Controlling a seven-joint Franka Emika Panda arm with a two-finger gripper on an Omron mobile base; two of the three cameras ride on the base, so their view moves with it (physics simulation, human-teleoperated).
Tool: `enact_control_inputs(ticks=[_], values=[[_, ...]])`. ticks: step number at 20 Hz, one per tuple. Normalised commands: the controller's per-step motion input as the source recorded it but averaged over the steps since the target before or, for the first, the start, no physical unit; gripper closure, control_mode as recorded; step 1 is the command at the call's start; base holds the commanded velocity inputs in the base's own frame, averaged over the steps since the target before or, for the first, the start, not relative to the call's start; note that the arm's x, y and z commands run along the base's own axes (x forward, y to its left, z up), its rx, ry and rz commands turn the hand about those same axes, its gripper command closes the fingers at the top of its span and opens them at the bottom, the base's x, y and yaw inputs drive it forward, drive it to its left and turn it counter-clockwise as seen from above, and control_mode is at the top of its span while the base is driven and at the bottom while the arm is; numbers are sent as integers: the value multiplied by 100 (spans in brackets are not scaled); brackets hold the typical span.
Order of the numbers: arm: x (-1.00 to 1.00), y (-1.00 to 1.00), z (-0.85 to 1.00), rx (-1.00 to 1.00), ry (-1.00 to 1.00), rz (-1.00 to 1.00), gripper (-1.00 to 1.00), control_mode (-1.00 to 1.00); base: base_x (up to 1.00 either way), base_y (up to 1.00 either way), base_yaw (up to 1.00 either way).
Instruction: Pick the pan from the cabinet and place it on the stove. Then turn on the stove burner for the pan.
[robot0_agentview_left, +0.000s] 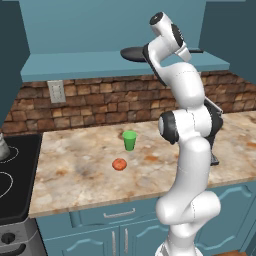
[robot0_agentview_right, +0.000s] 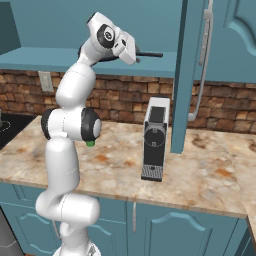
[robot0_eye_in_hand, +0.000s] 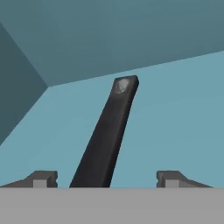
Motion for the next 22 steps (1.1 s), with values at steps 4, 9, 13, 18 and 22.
enact_control_inputs(ticks=[4,9,13,18,22], values=[[0,0,-26,1,5,0,-100,-100,0,0,0],[0,0,-23,0,4,0,100,-100,0,0,0],[0,0,-20,2,1,0,100,-100,0,0,0],[0,0,-13,3,0,0,100,-100,0,0,0],[-1,0,-3,1,-9,0,100,-100,0,0,0]])
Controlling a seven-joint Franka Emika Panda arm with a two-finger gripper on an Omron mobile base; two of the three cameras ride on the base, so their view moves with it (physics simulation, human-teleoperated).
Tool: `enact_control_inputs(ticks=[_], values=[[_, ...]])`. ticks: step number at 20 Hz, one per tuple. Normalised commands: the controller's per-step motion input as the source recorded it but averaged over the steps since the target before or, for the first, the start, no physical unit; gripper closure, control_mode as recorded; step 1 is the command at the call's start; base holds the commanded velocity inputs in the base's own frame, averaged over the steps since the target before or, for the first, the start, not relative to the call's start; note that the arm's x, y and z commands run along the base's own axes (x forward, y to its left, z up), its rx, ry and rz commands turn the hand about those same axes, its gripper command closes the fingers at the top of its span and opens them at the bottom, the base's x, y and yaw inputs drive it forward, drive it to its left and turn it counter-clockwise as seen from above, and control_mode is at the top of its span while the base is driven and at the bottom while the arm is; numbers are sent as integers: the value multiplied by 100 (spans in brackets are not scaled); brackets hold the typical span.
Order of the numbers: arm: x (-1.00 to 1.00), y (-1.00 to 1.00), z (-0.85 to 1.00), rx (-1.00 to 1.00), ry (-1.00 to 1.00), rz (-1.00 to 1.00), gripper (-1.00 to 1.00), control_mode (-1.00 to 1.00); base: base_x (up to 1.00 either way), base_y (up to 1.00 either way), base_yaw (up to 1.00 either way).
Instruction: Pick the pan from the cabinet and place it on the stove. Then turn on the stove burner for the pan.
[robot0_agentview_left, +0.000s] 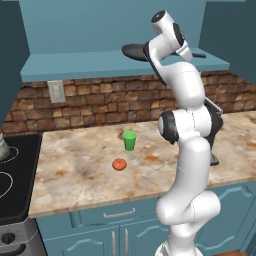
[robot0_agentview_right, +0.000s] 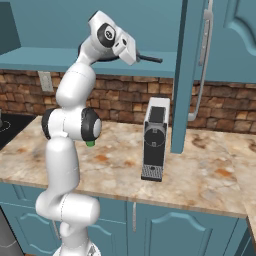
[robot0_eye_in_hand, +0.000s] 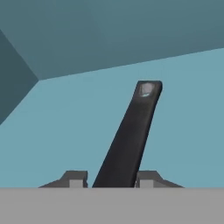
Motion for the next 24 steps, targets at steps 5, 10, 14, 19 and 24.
enact_control_inputs(ticks=[5,10,14,19,24], values=[[-5,4,-8,0,-17,0,100,-100,0,0,0],[-21,1,-5,0,-23,0,100,-100,0,0,0],[-56,3,0,0,-27,0,100,-100,0,0,0],[-59,0,0,0,-22,0,100,-100,0,0,0],[-54,1,0,1,-18,0,100,-100,0,0,0]])
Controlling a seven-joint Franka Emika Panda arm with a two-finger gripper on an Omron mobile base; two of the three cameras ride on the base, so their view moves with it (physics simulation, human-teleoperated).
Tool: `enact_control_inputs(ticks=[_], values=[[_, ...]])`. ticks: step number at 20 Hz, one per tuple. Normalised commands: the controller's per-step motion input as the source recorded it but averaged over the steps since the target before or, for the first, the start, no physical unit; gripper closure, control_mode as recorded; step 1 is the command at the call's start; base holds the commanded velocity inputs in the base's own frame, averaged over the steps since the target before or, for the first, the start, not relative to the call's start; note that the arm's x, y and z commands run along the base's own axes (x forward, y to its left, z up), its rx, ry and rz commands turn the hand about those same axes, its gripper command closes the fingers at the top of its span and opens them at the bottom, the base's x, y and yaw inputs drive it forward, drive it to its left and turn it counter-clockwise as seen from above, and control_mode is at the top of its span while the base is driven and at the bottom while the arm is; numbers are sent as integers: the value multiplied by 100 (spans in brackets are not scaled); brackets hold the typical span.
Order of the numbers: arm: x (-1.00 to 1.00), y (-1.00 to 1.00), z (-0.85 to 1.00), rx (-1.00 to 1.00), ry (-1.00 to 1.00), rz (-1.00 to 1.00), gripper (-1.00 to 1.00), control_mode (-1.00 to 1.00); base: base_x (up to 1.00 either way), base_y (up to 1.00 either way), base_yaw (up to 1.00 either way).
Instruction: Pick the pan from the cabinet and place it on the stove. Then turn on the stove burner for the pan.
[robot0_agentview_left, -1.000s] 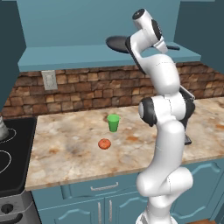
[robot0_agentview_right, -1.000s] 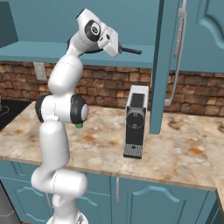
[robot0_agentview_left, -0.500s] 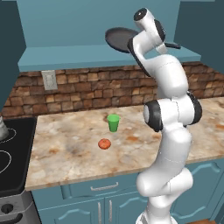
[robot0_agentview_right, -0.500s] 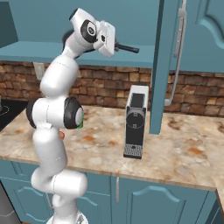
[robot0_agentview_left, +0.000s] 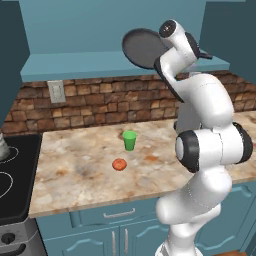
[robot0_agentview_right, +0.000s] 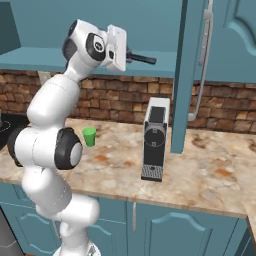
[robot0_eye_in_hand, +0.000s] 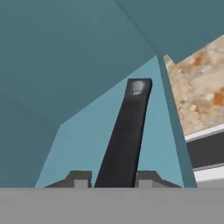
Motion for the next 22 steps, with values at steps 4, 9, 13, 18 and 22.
enact_control_inputs(ticks=[4,9,13,18,22], values=[[-52,0,0,5,-18,0,100,-100,0,0,0],[-46,0,0,4,-15,0,100,-100,0,0,0],[-42,0,0,2,-12,0,100,-100,0,0,0],[-47,0,0,2,-11,0,100,-100,0,0,0],[-47,0,0,1,-6,0,100,-100,0,0,0]])
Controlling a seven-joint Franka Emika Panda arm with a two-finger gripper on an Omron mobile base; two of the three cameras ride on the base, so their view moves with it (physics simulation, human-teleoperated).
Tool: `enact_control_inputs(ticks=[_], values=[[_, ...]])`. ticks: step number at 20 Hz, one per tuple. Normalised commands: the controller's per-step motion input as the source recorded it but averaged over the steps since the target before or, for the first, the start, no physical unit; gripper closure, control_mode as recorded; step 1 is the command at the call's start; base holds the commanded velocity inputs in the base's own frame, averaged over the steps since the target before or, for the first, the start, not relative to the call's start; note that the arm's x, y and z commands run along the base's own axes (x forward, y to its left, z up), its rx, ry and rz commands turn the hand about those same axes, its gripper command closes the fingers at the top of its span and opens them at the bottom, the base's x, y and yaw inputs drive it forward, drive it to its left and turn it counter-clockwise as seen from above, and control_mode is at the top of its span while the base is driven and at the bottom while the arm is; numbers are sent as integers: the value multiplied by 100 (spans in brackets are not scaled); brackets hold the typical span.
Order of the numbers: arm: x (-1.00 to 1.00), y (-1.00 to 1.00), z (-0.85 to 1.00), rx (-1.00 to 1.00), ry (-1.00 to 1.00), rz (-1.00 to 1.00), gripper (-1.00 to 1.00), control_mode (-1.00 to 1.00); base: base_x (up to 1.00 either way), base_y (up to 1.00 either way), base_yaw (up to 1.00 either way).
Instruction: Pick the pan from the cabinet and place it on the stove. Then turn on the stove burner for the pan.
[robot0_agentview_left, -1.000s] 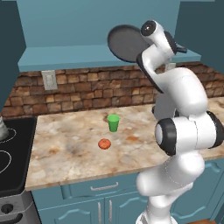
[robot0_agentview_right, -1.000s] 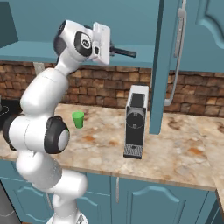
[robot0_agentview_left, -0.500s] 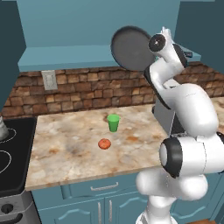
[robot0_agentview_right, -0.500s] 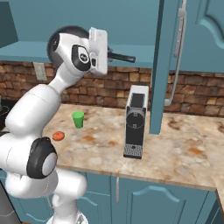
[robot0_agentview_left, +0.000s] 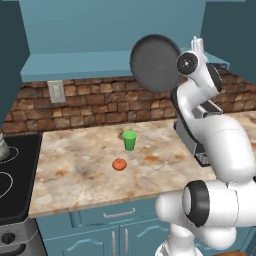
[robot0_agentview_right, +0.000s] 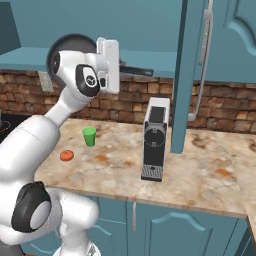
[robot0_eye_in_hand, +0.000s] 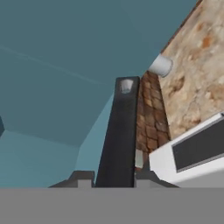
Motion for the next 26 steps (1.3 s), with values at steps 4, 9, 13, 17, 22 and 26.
enact_control_inputs(ticks=[4,9,13,17,22,26], values=[[-45,2,-4,0,0,0,100,-100,0,0,0],[-47,3,-13,0,0,0,100,-100,0,0,0],[-37,1,-18,0,0,0,100,-100,0,0,0],[-25,0,-13,1,5,0,100,-100,0,0,0],[-17,0,-5,1,7,0,100,-100,0,0,0],[-6,0,-2,1,2,0,100,100,-27,2,0]])
